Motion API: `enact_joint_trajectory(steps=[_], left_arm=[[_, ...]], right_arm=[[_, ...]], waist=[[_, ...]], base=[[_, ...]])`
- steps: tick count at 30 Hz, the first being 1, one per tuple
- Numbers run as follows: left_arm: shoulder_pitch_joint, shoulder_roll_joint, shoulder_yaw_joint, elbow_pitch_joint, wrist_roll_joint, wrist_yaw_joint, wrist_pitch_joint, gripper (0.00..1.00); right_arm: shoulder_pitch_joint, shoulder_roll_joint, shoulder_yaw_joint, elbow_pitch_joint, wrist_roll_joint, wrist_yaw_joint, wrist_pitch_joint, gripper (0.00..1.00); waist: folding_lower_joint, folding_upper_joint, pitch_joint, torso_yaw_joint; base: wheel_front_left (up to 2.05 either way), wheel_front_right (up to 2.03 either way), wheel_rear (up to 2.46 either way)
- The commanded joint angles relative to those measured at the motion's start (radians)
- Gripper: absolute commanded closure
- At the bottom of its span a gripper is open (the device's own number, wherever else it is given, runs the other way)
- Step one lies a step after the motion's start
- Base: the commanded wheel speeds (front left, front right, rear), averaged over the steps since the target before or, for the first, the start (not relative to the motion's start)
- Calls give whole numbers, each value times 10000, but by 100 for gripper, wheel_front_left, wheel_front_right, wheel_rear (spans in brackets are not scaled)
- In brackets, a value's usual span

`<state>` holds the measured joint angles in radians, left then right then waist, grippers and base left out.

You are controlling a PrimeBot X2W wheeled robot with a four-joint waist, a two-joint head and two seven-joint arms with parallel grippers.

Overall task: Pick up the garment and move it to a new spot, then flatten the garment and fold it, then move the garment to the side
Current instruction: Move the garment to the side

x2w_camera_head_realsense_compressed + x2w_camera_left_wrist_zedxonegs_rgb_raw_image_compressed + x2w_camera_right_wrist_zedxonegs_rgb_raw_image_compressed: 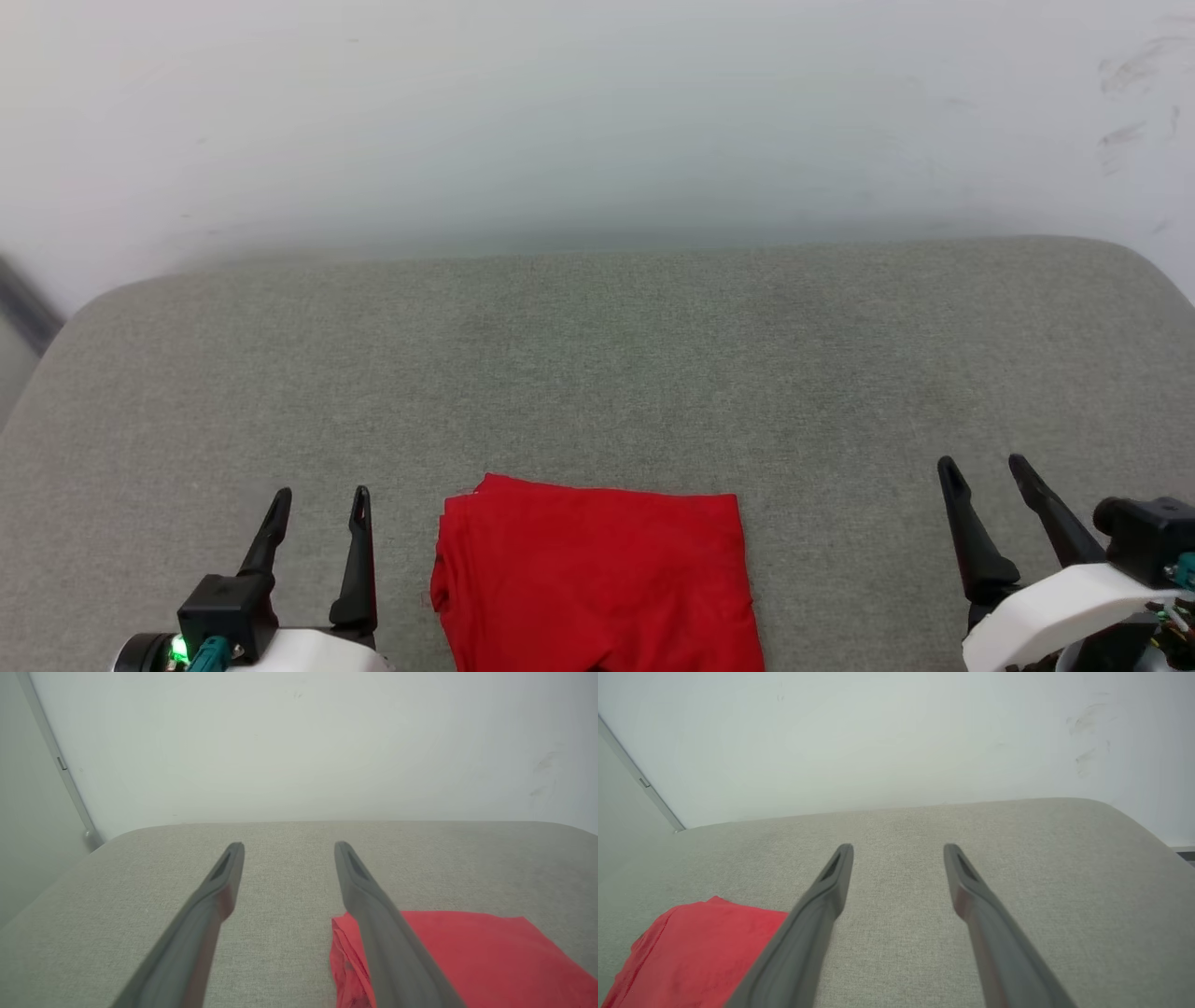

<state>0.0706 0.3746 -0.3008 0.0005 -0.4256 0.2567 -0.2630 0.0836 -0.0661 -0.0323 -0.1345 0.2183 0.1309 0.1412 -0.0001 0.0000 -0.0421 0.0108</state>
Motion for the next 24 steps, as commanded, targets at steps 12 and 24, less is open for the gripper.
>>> enact_joint_trajectory(steps=[12, 24], left_arm=[[-837, -613, 433, -154, 489, -520, -20, 0], [-1654, -1416, 1080, 26, 1051, -1336, -20, 0]], right_arm=[[-223, -938, -379, 1630, 3319, -3, 3036, 0], [-1340, -722, 925, 2562, 5381, -3, 5530, 0]], waist=[[1, 0, 974, 971], [1, 0, 2313, 1907]], base=[[0, 0, 0], [0, 0, 0]])
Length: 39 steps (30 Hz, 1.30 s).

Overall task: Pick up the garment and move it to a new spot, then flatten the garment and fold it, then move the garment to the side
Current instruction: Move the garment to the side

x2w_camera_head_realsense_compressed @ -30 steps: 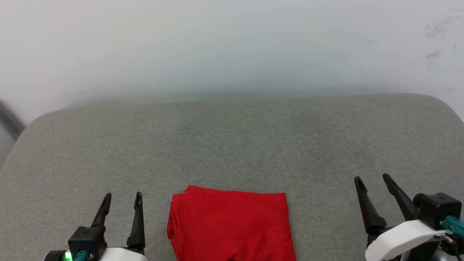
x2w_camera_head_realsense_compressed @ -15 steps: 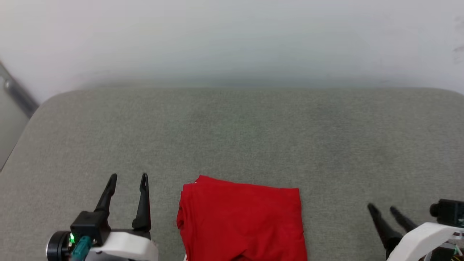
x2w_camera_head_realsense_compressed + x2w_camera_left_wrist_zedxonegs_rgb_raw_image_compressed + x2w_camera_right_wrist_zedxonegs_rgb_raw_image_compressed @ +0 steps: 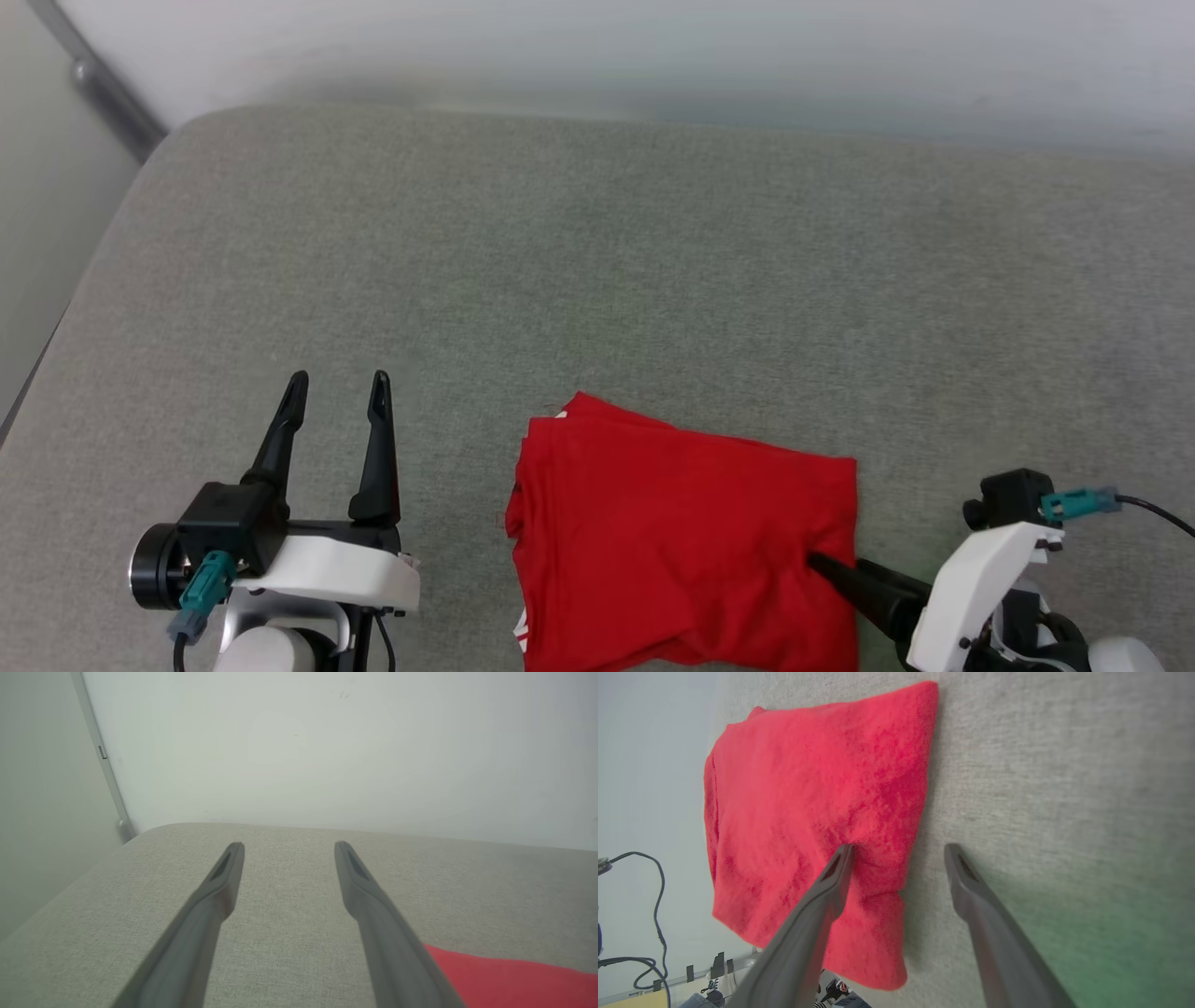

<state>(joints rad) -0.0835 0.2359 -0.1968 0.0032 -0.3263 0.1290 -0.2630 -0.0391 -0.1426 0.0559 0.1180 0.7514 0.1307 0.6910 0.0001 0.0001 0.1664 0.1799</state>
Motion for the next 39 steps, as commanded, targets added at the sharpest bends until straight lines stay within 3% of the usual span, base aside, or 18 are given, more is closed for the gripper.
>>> enact_joint_trajectory(steps=[1, 4, 5, 7, 8, 16, 23, 31, 39], left_arm=[[-152, -103, 98, 35, 101, -116, -20, 0], [-267, -262, 291, 138, 233, -323, -20, 0], [-287, -325, 337, 169, 282, -392, -20, 0], [-308, -448, 428, 231, 383, -496, -20, 0], [-319, -491, 477, 268, 443, -562, -20, 0], [-3, -798, 911, 542, 870, -916, -20, 0], [339, -796, 1122, 381, 1178, -1101, -20, 0], [523, -907, 1176, 60, 1359, -1213, -20, 0], [-255, -707, 1095, -371, 1516, -1528, -20, 0]], right_arm=[[-226, 81, 136, 183, 191, -2, 58, 0], [-391, 127, 380, 685, 451, -9, 194, 0], [-414, 138, 448, 848, 500, -10, 260, 25], [-518, 185, 567, 992, 688, -12, 268, 89], [-544, 197, 625, 1016, 765, -10, 279, 100], [-935, -406, 1171, 436, 753, -2, -305, 100], [-1109, -1494, 1181, 746, -409, -2, -565, 100], [-1644, -2314, 914, 1429, -1167, -2, -783, 100], [-3826, -2598, 1004, 2825, -2330, -6, -2128, 100]], waist=[[-1, -1, 291, 259], [-1, -1, 417, 355], [-1, -1, 442, 383], [-1, -1, 481, 430], [-1, -1, 474, 447], [-1, -1, -115, 195], [-1, -1, -613, -734], [-1, -1, -506, -2476], [-1, -1, 811, -4323]], base=[[0, 0, 0], [0, 0, 0], [0, 0, 0], [0, 0, 0], [0, 0, 0], [0, 0, 0], [0, 0, 0], [0, 0, 0], [0, 0, 0]])
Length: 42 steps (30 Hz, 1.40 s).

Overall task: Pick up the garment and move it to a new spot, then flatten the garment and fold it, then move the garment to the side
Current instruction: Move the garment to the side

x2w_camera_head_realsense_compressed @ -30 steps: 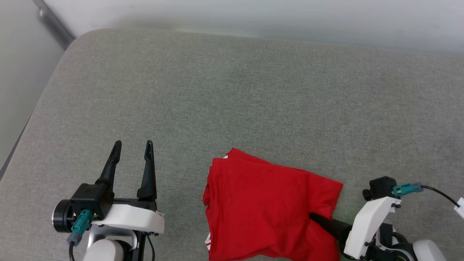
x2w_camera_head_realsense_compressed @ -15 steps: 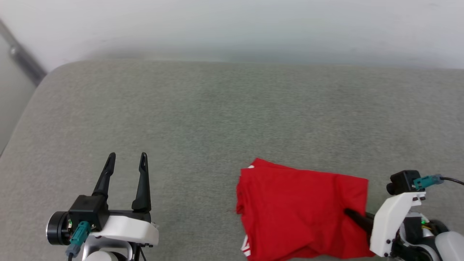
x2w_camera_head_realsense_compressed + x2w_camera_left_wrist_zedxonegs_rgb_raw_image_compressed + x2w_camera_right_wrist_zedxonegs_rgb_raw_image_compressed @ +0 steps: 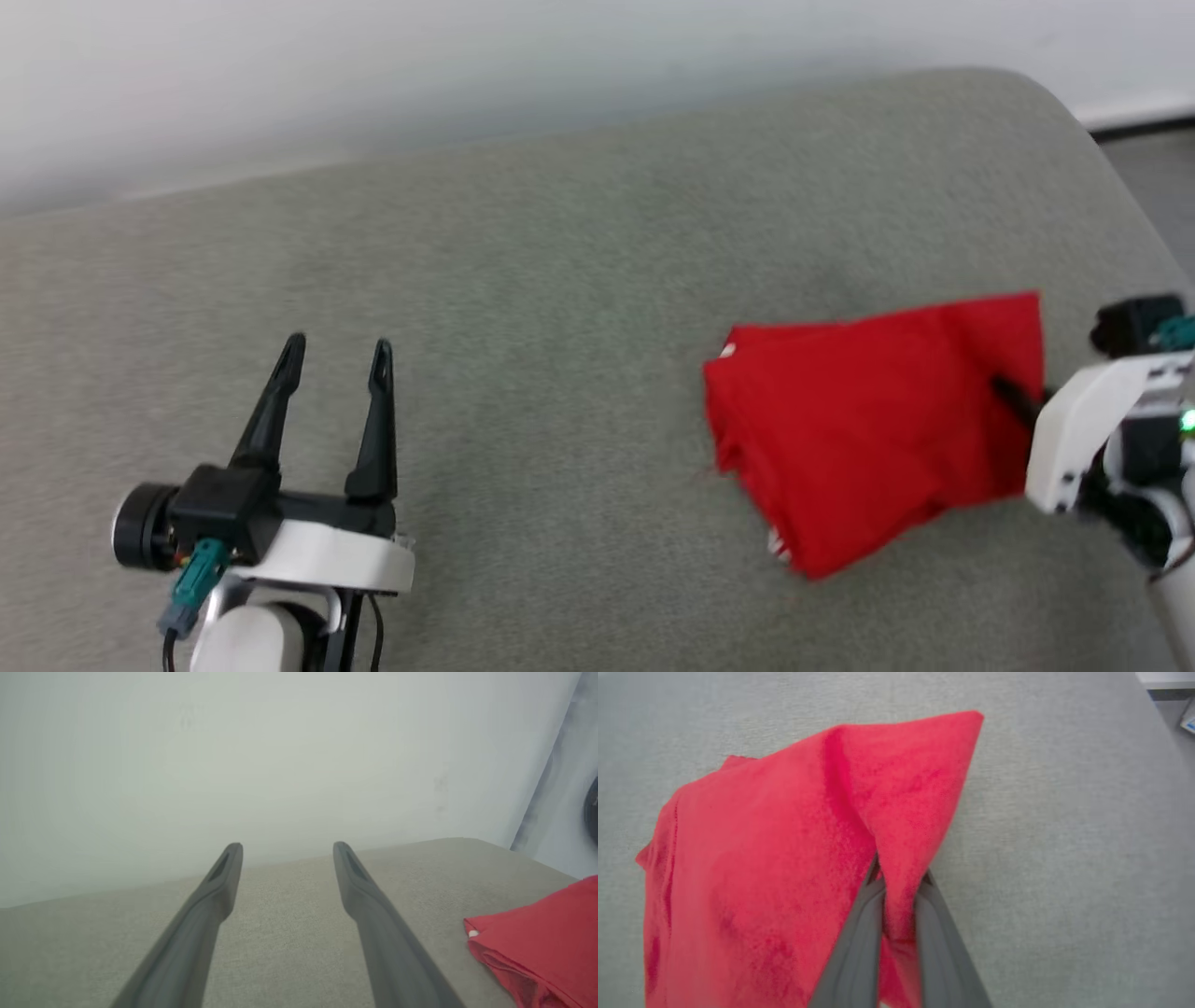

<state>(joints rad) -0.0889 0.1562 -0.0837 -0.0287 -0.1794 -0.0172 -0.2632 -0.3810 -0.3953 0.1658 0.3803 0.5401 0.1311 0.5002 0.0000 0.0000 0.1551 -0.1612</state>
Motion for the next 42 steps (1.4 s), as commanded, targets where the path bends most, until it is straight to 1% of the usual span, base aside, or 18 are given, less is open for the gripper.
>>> enact_joint_trajectory(steps=[1, 4, 7, 10, 13, 16, 20, 21, 25, 26, 27, 28, 29, 30, 35, 37, 38, 42], left_arm=[[-338, 159, -76, -86, 93, -115, -12, 0], [-815, 365, -243, -294, 211, -310, 51, 0], [-1258, 538, -436, -505, 273, -505, 218, 0], [-1697, 767, -553, -621, 331, -643, 297, 0], [-2204, 911, -798, -772, 393, -792, 388, 0], [-2714, 1088, -1016, -911, 453, -880, 441, 0], [-3225, 1201, -1238, -1058, 442, -948, 458, 0], [-3225, 1201, -1238, -1058, 442, -948, 458, 0], [-3482, 1264, -1347, -1084, 427, -967, 426, 0], [-3504, 1263, -1380, -1049, 413, -969, 420, 0], [-3528, 1263, -1399, -1008, 401, -971, 401, 0], [-3542, 1251, -1432, -979, 388, -974, 380, 0], [-3541, 1242, -1444, -928, 372, -971, 373, 0], [-3526, 1227, -1452, -860, 354, -968, 340, 0], [-3218, 1042, -1497, -475, 250, -853, 197, 0], [-3066, 932, -1487, -317, 165, -780, 131, 0], [-2962, 883, -1463, -246, 140, -709, 119, 0], [-2436, 616, -1416, 151, -28, -507, 36, 0]], right_arm=[[-718, -88, -139, 426, -454, -9, -460, 100], [-1553, -211, -517, 1197, -1270, -9, -1014, 100], [-2360, -527, -1085, 1893, -2031, -9, -1469, 100], [-3033, -687, -1842, 2502, -2795, -8, -1823, 100], [-3566, -959, -2872, 2960, -3622, -9, -2025, 100], [-4011, -1052, -3813, 3236, -4381, -9, -2328, 100], [-4355, -726, -4708, 3272, -5161, -9, -2747, 100], [-4355, -726, -4708, 3272, -5161, -9, -2747, 100], [-4475, -338, -5369, 3277, -5877, -9, -3222, 100], [-4465, -241, -5554, 3312, -6054, -9, -3306, 79], [-4449, -164, -5759, 3330, -6288, -9, -3404, 55], [-4419, -105, -5985, 3342, -6506, -9, -3472, 40], [-4374, -70, -6201, 3309, -6766, -9, -3565, 40], [-4320, -23, -6411, 3254, -7026, -9, -3646, 0], [-3982, 258, -7314, 2838, -7888, -9, -3989, 0], [-3785, 337, -7379, 2687, -8082, -9, -4168, 0], [-3731, 371, -7420, 2621, -7991, -9, -4276, 0], [-3153, 475, -6912, 2493, -7726, -9, -4606, 0]], waist=[[0, 0, 1134, -1058], [0, 0, 1788, -1335], [0, 0, 2459, -1395], [0, 0, 3064, -1309], [0, 0, 3645, -1081], [0, 0, 4117, -851], [0, 0, 4601, -655], [0, 0, 4601, -655], [0, 0, 4906, -561], [0, 0, 4949, -545], [0, 0, 4969, -532], [0, 0, 4975, -515], [0, 0, 4960, -501], [0, 0, 4915, -485], [0, 0, 4291, -411], [0, 0, 3893, -379], [0, 0, 3703, -372], [0, 0, 2698, -258]], base=[[0, 0, 0], [0, 0, 0], [0, 0, 0], [0, 0, 0], [0, 0, 0], [0, 0, 0], [0, 0, 0], [0, 0, 0], [0, 0, 0], [0, 0, 0], [0, 0, 0], [0, 0, 0], [0, 0, 0], [0, 0, 0], [0, 0, 0], [0, 0, 0], [0, 0, 0], [0, 0, 0]])
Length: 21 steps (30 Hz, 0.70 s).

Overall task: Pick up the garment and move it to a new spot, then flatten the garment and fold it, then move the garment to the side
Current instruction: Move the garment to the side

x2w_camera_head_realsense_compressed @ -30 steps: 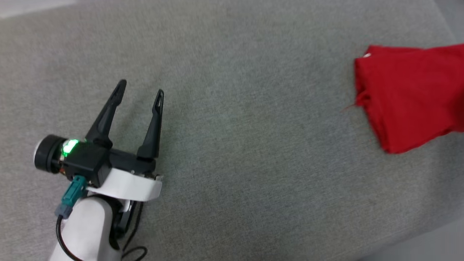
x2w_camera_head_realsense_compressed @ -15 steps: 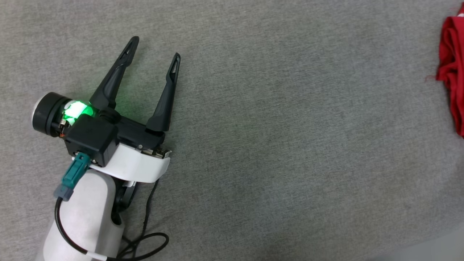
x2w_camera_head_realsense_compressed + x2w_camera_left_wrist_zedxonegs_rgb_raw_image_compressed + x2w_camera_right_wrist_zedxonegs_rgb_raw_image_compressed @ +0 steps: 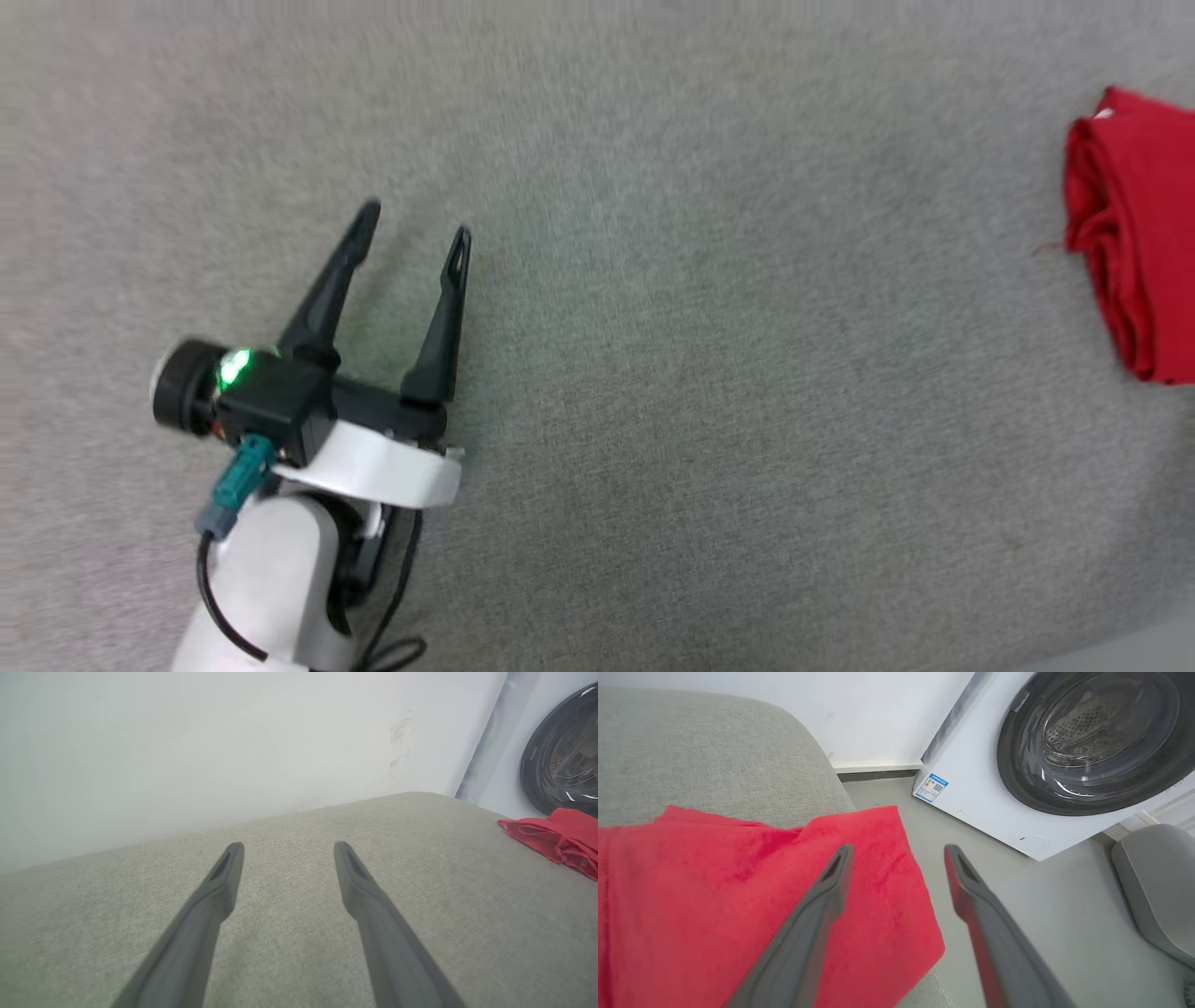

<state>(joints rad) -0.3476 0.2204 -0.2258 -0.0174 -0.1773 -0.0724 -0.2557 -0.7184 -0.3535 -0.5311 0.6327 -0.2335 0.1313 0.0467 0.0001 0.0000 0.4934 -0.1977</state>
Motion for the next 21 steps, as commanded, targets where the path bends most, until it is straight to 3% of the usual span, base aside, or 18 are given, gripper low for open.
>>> enact_joint_trajectory(steps=[1, 10, 16, 21], left_arm=[[305, -91, 36, 110, -80, 110, -50, 0], [1849, -463, 509, 555, -368, 692, -106, 0], [2747, -377, 957, 725, -433, 998, -109, 0], [3222, -341, 1006, 970, -434, 986, -98, 0]], right_arm=[[406, 120, 225, -85, 166, -11, -143, 0], [2766, 404, 1782, -799, 1775, -11, -1002, 0], [4826, 1189, 2461, -2219, 2326, -11, -1037, 0], [6220, 1981, 2868, -3541, 2668, -10, -840, 0]], waist=[[-1, 0, -929, 141], [-1, 0, -2852, 705], [-1, 0, -3765, 1213], [-1, 0, -4348, 1771]], base=[[0, 0, 0], [0, 0, 0], [0, 0, 0], [0, 0, 0]])
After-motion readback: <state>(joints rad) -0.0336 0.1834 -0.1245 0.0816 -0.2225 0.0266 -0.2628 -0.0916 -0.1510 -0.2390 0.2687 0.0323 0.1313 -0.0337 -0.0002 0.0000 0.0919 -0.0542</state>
